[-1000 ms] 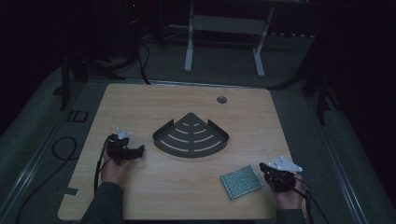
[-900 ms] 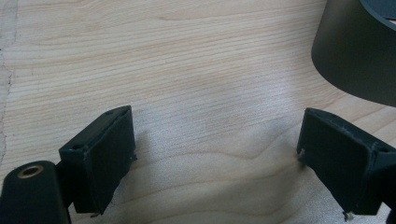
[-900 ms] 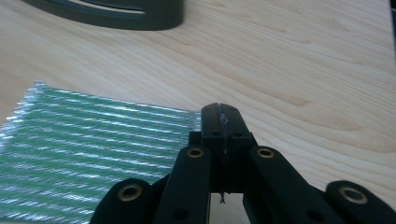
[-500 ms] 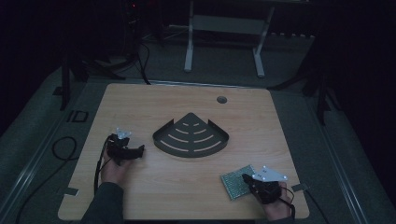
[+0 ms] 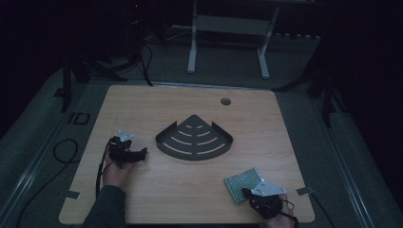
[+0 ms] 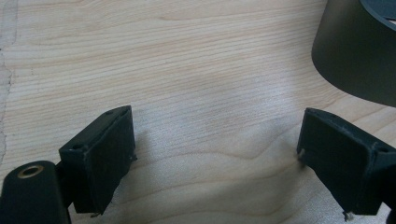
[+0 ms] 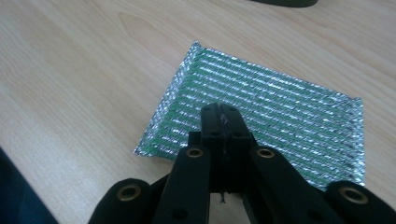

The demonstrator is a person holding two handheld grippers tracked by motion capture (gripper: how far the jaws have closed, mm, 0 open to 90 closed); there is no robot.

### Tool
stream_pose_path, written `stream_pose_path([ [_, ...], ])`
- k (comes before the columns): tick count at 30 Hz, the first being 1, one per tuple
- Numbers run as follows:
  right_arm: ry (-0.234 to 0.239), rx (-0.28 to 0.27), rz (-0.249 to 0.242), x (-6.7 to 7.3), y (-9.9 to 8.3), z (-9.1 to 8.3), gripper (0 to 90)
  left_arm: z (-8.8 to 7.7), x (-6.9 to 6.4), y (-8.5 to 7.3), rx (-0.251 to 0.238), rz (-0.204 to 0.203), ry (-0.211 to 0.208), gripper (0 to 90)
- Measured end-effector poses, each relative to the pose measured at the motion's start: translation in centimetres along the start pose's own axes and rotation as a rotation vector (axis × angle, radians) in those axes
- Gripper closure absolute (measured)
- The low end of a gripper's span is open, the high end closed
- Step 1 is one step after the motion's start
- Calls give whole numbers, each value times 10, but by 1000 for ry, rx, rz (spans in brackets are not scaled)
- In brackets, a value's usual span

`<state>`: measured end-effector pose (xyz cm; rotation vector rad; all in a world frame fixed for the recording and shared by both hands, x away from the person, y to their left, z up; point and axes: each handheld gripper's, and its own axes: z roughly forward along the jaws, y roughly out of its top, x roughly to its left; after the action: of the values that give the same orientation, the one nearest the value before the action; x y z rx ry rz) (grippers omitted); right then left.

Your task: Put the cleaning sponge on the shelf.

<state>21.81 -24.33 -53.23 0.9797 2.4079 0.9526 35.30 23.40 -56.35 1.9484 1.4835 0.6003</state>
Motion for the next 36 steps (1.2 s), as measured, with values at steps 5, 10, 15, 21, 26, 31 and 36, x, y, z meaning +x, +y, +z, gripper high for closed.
stream_pose_path([
  [5, 9, 11, -10, -1, 1, 5, 897, 0, 0, 0, 0, -1, 0, 116],
  [10, 8, 13, -15, -6, 4, 10, 897, 0, 0, 0, -1, -1, 0, 116],
  [15, 2, 20, -27, -10, 10, 15, 897, 0, 0, 0, -1, -1, 0, 116],
  [21, -2, 36, -44, -17, 19, 24, 899, 0, 0, 0, 0, 0, 0, 116],
  [26, -10, 41, -52, -19, 25, 30, 899, 0, 0, 0, -1, 0, 0, 116],
  [31, -13, 42, -56, -20, 31, 36, 899, 0, 0, 0, -1, -1, 0, 116],
  [36, -11, 44, -56, -20, 36, 41, 899, 0, 0, 0, -1, -1, 0, 116],
])
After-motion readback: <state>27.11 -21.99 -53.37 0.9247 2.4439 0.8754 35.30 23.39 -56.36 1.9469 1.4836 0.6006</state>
